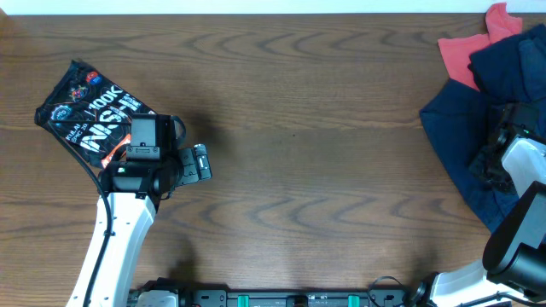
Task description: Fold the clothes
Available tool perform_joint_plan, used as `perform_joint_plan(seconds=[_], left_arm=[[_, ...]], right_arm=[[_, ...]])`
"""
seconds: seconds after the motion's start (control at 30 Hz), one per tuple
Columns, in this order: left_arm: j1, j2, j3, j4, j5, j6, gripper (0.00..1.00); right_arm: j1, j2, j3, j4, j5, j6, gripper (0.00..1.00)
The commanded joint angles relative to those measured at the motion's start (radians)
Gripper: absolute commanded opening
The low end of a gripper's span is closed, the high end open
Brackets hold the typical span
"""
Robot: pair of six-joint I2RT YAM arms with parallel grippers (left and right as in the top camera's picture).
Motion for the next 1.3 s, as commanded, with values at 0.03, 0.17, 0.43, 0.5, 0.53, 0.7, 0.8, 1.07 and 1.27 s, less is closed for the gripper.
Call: perform_joint_plan(seconds=[0.03, 0.17, 0.43, 0.5, 0.53, 0.7, 0.8, 1.07, 1.27], left_arm=[[-0.004, -0.001, 0.023, 0.0, -0.001, 0.009, 0.98], [-0.004, -0.001, 0.023, 0.0, -0.001, 0.009, 0.98], [-0.004, -0.001, 0.023, 0.0, -0.001, 0.009, 0.98], [-0.004, -0.001, 0.023, 0.0, -0.001, 0.009, 0.98], [-0.004, -0.001, 0.023, 0.0, -0.001, 0.009, 0.98], [-0.004, -0.001, 0.023, 0.001, -0.001, 0.009, 0.98], [-0.004, -0.001, 0.023, 0.001, -0.001, 0.009, 0.98], [-0.004, -0.001, 0.023, 0.035, 0.0, 0.008, 0.98], [-0.004, 0.0, 0.023, 0.057, 0.107, 0.008, 0.98]], right_arm=[[-0.008, 0.009, 0.008, -0.002, 0.022, 0.008, 0.01], [-0.006, -0.003, 0.021, -0.024, -0.006, 0.008, 0.01], [0.031, -0.147, 0.262, -0.251, -0.391, -0.198, 0.01], [0.081, -0.184, 0.323, -0.334, -0.569, -0.263, 0.01], [0.119, -0.201, 0.341, -0.371, -0.619, -0.27, 0.01], [0.375, -0.221, 0.344, -0.438, -0.657, -0.265, 0.01], [0.564, -0.192, 0.341, -0.387, -0.657, -0.225, 0.01], [0.938, -0.05, 0.341, 0.028, -0.613, -0.146, 0.32], [0.957, -0.078, 0.366, 0.008, -0.189, -0.031, 0.54]])
